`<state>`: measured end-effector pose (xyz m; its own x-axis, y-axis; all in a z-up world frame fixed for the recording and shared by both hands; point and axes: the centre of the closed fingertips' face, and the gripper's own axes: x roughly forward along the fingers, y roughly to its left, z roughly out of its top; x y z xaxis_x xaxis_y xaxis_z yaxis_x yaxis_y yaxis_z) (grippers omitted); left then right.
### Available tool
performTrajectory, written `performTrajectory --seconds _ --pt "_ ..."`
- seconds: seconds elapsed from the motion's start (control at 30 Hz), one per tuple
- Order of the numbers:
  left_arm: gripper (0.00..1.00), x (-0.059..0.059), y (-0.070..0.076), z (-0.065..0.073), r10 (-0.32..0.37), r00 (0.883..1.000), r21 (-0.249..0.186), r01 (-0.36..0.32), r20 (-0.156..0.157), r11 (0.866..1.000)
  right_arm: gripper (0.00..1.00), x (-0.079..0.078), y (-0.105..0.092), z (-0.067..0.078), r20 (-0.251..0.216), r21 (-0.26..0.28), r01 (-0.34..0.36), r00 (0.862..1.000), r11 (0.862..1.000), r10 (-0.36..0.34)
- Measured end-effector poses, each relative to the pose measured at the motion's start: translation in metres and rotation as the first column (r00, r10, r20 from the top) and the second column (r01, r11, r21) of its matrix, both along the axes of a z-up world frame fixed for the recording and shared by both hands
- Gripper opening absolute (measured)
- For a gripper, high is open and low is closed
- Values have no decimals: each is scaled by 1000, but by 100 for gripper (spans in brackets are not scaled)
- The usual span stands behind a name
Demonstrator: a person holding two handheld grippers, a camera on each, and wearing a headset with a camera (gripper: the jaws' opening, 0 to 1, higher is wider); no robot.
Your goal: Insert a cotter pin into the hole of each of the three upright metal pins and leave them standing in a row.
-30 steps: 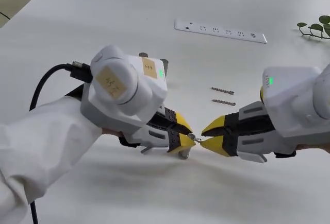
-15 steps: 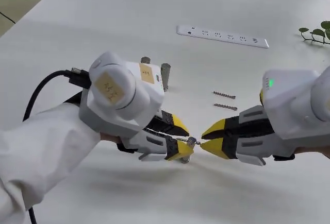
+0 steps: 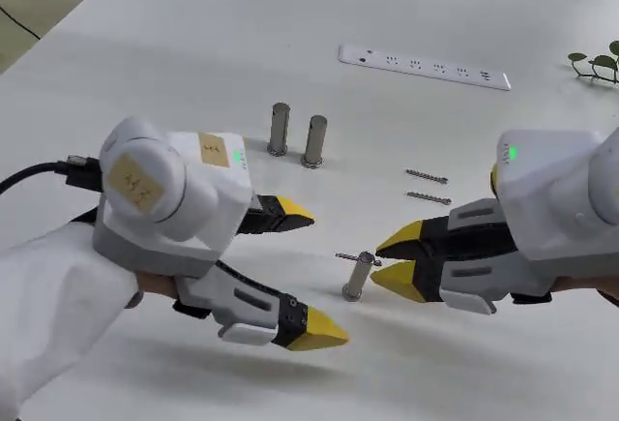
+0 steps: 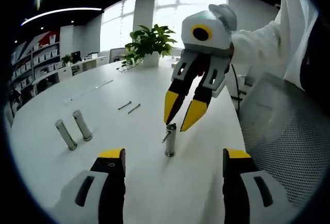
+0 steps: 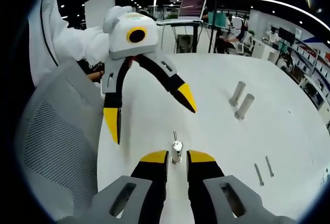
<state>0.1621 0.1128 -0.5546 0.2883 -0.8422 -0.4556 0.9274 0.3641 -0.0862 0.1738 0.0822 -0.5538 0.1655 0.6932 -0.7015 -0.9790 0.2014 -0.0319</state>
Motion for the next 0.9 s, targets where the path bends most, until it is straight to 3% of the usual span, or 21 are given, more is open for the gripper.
performTrajectory --seconds 0.23,0.4,0.5,0.87,0.9 --pt "99 -7 12 2 32 999 -17 -32 -12 999 10 3 8 -3 -13 16 6 1000 1000 -6" --pt "99 -9 17 -1 60 997 -30 -61 -44 998 10 3 10 -5 -20 20 5 1000 1000 -4" --pt "99 -8 20 -4 71 997 -11 -71 -40 997 9 3 12 -8 -26 19 3 1000 1000 -3" --pt "99 -4 25 -2 110 993 -24 -111 -50 993 4 4 15 -8 -54 21 -25 998 999 26" --pt "99 -4 26 -2 109 993 -21 -110 -51 994 4 4 16 -8 -47 4 -64 997 998 64"
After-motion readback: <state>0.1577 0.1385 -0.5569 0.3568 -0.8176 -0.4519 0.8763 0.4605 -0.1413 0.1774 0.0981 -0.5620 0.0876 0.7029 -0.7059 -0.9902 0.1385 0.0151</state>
